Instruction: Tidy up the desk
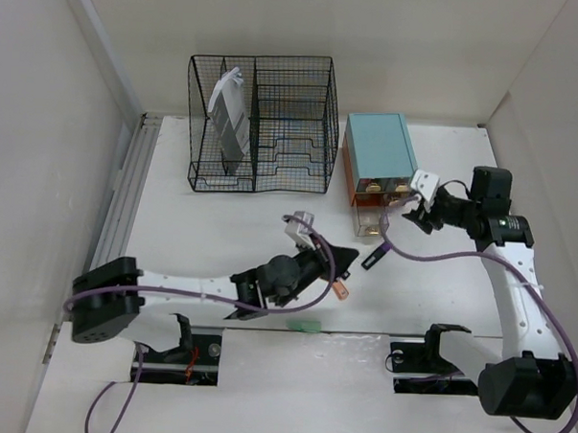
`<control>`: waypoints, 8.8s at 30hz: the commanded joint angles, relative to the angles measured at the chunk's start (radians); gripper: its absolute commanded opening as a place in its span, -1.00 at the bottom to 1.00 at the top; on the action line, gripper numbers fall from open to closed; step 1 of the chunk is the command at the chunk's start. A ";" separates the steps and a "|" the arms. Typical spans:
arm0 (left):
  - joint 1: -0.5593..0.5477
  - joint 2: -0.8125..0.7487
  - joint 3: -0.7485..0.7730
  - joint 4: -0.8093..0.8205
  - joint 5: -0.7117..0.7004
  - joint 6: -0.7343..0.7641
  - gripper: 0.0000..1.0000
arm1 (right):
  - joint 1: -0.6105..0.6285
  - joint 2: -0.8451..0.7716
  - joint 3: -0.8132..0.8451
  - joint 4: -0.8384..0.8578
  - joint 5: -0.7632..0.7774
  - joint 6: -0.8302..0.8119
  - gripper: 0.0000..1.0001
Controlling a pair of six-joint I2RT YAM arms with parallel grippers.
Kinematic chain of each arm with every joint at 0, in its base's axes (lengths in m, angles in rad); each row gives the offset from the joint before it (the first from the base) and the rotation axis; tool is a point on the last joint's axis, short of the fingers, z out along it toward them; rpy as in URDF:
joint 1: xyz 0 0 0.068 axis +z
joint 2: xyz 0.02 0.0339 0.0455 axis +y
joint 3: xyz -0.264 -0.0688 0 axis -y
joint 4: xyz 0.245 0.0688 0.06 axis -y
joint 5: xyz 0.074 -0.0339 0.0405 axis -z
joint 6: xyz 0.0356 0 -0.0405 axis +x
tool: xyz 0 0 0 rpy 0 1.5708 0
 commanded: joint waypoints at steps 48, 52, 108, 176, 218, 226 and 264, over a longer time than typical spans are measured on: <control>-0.292 -0.782 -0.456 -0.690 -0.209 0.095 0.29 | 0.676 0.490 -0.243 0.046 0.797 -0.449 0.04; -0.292 -0.782 -0.456 -0.690 -0.209 0.085 0.29 | 0.676 0.515 -0.214 0.031 0.806 -0.468 -0.04; -0.292 -0.916 -0.456 -0.780 -0.236 0.075 0.29 | 0.395 0.461 0.091 0.207 0.395 -0.115 -0.44; -0.292 -1.129 -0.456 -0.897 -0.264 0.074 0.27 | 0.794 0.670 0.041 0.297 0.658 0.853 -0.05; -0.292 -1.129 -0.447 -0.897 -0.273 0.092 0.27 | 0.905 0.752 0.119 0.095 0.831 0.795 0.14; -0.292 -1.147 -0.437 -0.908 -0.273 0.092 0.27 | 0.905 0.785 0.145 0.077 0.794 0.775 -0.66; -0.292 -1.158 -0.485 -0.845 -0.255 0.112 0.27 | 0.280 0.545 0.203 0.245 0.072 0.281 -1.00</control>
